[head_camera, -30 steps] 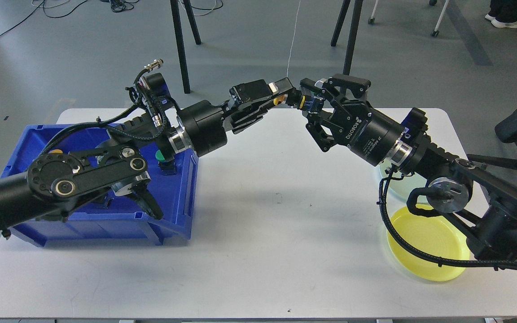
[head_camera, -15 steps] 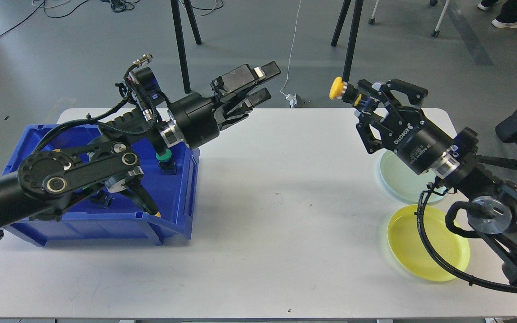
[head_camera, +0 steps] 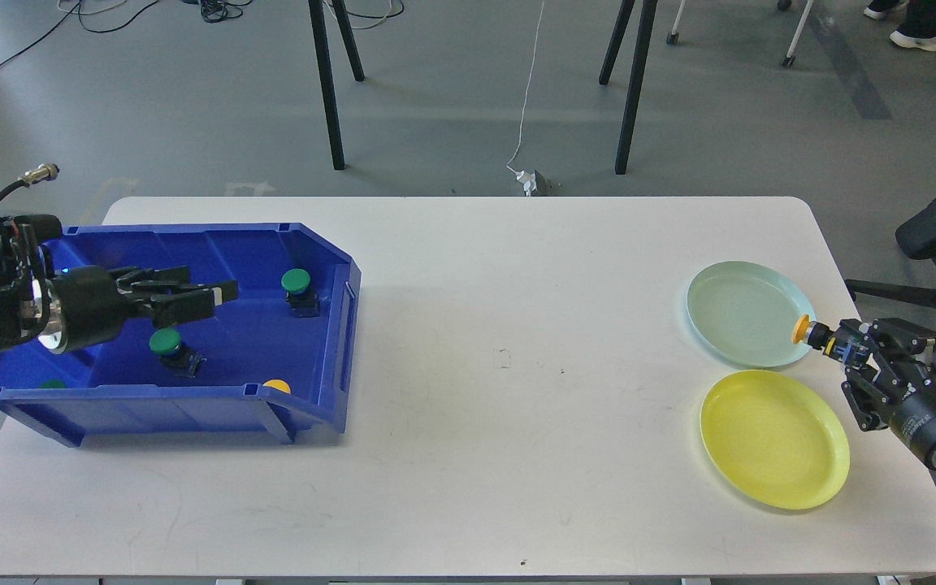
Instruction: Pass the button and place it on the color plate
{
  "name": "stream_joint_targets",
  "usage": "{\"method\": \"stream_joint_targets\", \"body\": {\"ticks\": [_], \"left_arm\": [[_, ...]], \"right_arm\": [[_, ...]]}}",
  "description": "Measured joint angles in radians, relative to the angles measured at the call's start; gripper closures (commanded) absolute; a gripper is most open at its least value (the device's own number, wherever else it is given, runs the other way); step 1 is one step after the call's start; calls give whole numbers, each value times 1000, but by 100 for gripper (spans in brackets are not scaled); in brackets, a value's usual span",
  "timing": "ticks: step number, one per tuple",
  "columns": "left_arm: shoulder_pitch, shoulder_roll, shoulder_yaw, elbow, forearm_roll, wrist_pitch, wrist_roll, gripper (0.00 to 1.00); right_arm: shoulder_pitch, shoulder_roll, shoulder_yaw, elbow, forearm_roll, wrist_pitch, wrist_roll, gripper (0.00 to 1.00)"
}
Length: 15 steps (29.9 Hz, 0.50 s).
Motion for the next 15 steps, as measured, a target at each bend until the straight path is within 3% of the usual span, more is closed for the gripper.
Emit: {"method": "stream_joint_targets", "body": {"ticks": [7,15], "left_arm": [[25,-78,89,212,58,-14,0,6],[26,-128,104,245,54,-58,0,6]], "right_arm": [[1,6,-14,-24,0,-20,-2,99],[3,15,-19,-26,2,-25,-2,99]]}}
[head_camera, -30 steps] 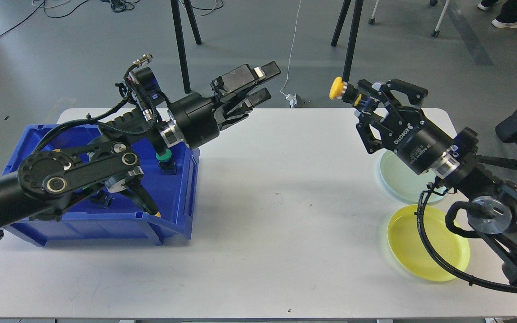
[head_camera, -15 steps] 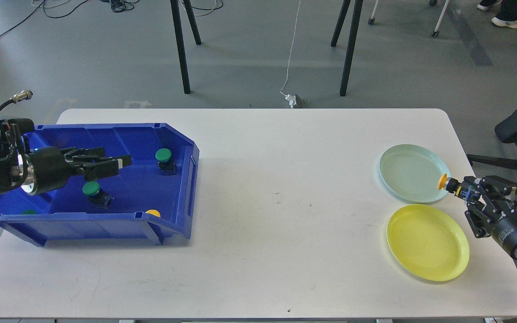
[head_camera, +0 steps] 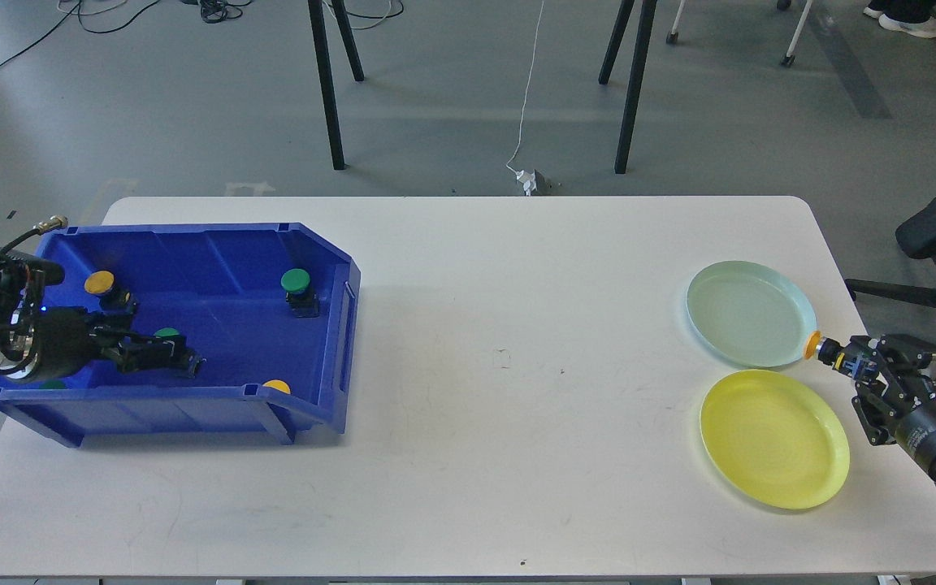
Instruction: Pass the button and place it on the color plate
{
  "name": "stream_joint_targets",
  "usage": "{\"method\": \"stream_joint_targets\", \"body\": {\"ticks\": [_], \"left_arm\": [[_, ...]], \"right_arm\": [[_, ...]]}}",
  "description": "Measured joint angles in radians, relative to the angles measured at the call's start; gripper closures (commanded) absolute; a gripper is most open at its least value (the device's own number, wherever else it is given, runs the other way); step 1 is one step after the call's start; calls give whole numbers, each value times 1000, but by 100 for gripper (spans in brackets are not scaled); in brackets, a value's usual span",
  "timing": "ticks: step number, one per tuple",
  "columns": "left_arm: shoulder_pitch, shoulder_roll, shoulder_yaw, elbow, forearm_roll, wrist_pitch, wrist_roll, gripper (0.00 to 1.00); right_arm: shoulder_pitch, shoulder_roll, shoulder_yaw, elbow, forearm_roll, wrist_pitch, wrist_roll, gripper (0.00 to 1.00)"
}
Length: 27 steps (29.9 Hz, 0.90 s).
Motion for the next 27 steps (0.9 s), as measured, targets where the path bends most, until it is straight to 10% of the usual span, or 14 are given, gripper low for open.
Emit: {"method": "stream_joint_targets", "body": {"ticks": [8,16,19,27], "left_arm": [[7,-29,0,23,-1,-7,0,6],[21,-90,-1,96,-7,-6,0,7],[21,-92,-2,98,-8,-6,0,19],[30,-91,-2,101,-4,-8,0,60]], "right_arm": [[-1,20,-1,-22,1,0,-1,96],[-2,23,-18,-17,7,3,0,34],[-3,23,-19,-15,9,5,1,6],[-3,23,-15,-13,10,10,3,3]]}}
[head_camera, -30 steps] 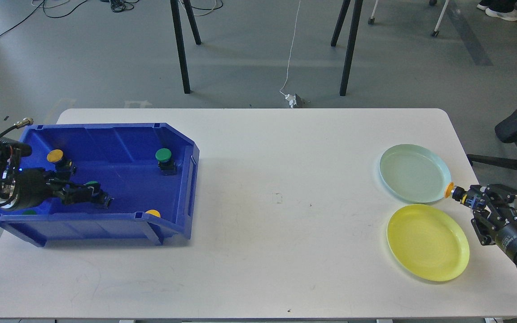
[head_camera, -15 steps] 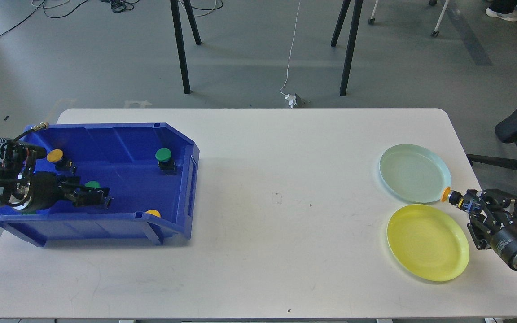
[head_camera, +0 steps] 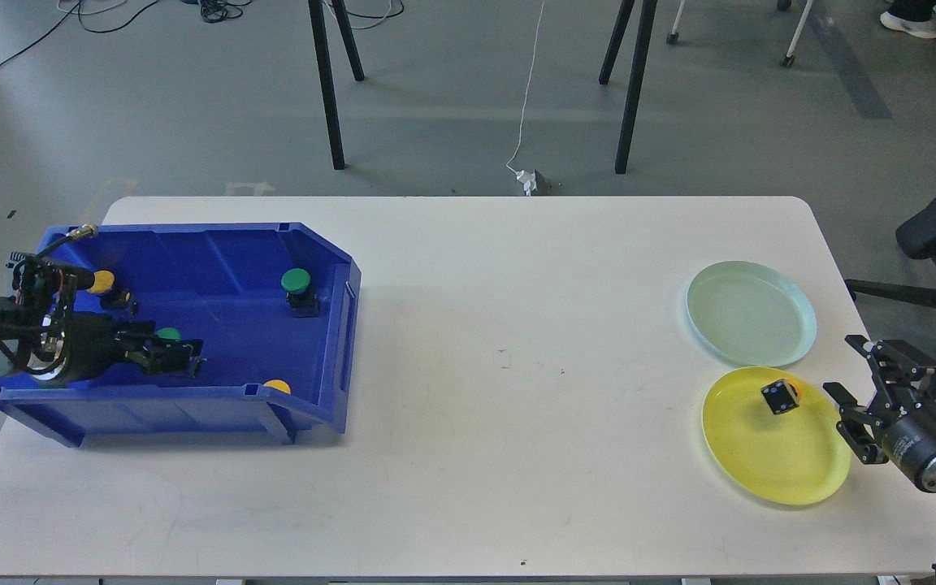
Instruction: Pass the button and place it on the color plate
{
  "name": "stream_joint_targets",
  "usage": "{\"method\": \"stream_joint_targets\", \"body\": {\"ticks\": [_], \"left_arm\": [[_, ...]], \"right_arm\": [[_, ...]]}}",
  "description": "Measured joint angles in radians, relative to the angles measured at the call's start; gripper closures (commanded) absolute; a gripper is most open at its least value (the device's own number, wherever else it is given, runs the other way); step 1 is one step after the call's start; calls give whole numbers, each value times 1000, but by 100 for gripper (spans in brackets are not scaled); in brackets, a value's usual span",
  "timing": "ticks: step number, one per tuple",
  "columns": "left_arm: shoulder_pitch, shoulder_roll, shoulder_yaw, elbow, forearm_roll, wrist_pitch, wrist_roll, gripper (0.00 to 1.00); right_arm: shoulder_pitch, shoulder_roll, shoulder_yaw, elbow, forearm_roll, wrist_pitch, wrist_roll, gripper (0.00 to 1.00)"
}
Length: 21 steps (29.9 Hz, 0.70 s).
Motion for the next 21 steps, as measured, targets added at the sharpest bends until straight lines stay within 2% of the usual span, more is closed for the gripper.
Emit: {"method": "stream_joint_targets", "body": {"ticks": [2,4,10,13,17,21], "left_arm": [[3,3,0,1,1,0,0,85],[4,5,0,3,3,1,0,94],[-15,19,-19,-16,-4,4,0,96],[-50,83,-92,-110,-19,-21,0,96],[-71,194,-309,-331,-120,-158,0,95],[-47,227,-549,-522,-408,-284,0,95]], "right_arm": [[0,0,2,0,0,0,2,3],[0,0,3,0,0,0,2,3],[0,0,11,2,4,0,5,3],[4,0,20,12,7,2,21,3],[17,-7,77,74,7,6,33,3],[80,-13,146,204,2,10,33,3]]}}
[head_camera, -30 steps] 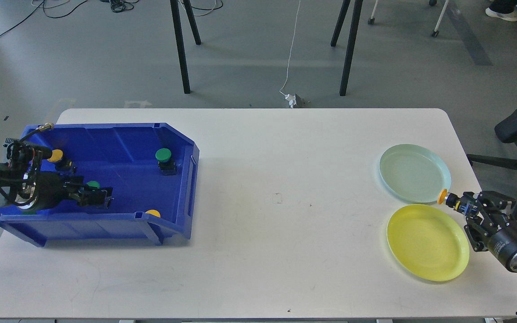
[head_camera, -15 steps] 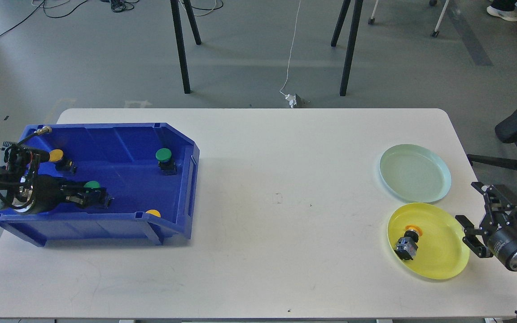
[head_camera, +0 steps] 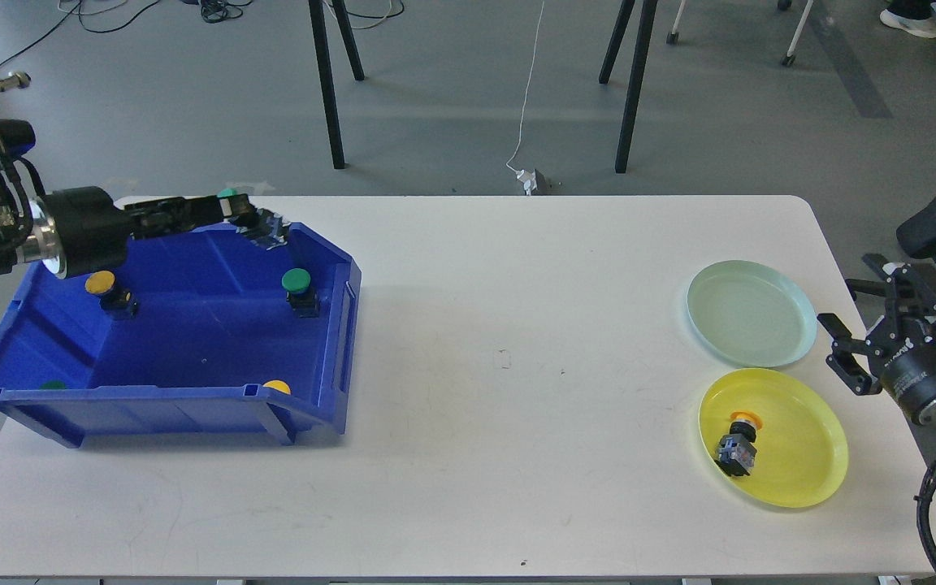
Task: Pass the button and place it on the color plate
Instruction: 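Grasp a green button in the bin with the left gripper and lift, then extend the left gripper with the green button toward the right gripper, then grasp the green button with the right gripper and open the left gripper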
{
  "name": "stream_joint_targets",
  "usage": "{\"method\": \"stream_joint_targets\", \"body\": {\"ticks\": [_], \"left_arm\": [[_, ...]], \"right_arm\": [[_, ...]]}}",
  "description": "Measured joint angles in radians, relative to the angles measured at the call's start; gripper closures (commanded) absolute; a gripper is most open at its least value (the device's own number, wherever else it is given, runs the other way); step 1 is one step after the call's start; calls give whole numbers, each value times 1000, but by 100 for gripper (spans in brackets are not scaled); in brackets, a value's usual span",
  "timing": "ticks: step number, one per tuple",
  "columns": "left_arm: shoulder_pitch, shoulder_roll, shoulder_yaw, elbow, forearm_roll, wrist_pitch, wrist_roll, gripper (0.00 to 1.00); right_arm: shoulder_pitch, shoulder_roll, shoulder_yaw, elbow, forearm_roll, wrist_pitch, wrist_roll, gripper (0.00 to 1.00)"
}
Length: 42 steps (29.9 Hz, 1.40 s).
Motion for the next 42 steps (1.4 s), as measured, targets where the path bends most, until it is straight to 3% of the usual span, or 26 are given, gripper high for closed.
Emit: {"method": "stream_joint_targets", "body": {"ticks": [6,10,15,22,35,38,42], "left_arm": [[14,-105,-102,-94,-354,-41,0,95],[23,-248,-104,-60,-377,6,0,95],[42,-357,-104,0,-375,46,0,94],[59,-386,-98,26,-368,50,0,94],[70,-438,-102,37,-366,52,0,94],[70,-438,-103,37,-366,52,0,94],[70,-438,-103,37,-366,51,0,94]], "right_arm": [[243,23,-2,69,-29,88,-1,3],[400,109,-117,60,-41,169,-16,3],[487,216,-276,7,-48,185,-24,3],[516,348,-318,-30,-51,189,-24,3],[609,482,-388,-158,-66,189,-24,4],[618,508,-393,-170,-66,189,-24,6],[621,527,-395,-178,-66,188,-24,21]]}}
